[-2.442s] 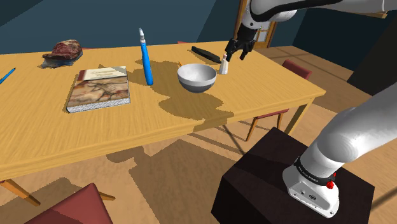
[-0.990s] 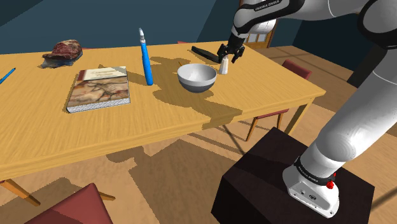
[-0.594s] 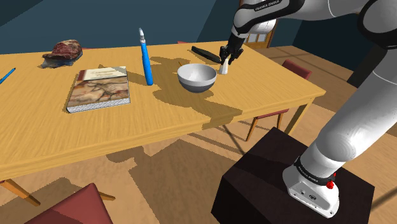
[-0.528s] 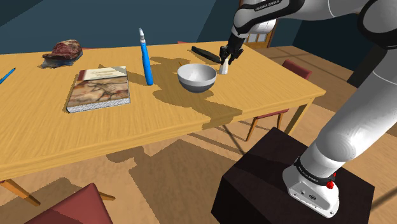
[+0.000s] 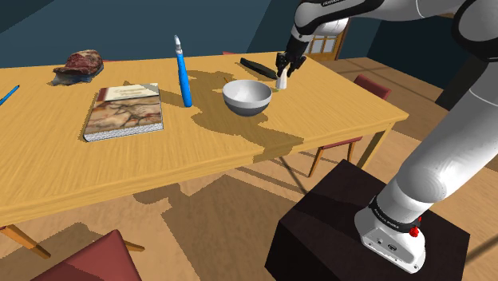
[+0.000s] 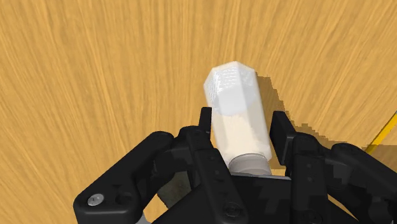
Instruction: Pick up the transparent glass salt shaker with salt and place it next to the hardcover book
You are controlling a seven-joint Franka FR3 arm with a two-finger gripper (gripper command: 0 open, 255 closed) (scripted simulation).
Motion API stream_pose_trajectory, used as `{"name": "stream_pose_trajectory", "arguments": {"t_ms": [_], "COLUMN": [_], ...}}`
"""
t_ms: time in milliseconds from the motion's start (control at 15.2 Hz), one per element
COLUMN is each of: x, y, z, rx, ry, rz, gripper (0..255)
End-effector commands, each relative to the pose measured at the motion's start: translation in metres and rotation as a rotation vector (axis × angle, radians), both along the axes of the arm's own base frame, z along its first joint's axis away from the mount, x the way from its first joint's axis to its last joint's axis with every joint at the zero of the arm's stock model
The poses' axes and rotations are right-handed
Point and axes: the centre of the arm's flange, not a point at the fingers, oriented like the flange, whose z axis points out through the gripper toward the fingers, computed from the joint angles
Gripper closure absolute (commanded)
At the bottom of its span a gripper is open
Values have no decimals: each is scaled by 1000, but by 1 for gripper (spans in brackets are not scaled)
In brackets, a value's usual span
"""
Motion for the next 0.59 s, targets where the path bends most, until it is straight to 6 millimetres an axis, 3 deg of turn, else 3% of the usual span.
{"name": "stream_pose_trajectory", "arguments": {"t_ms": [0,528], "x": [-1,-1], "y": [-1,-1], "z": [10,52], "rx": [0,0], "ry": [0,0], "rz": [0,0], "gripper": [255,255]}}
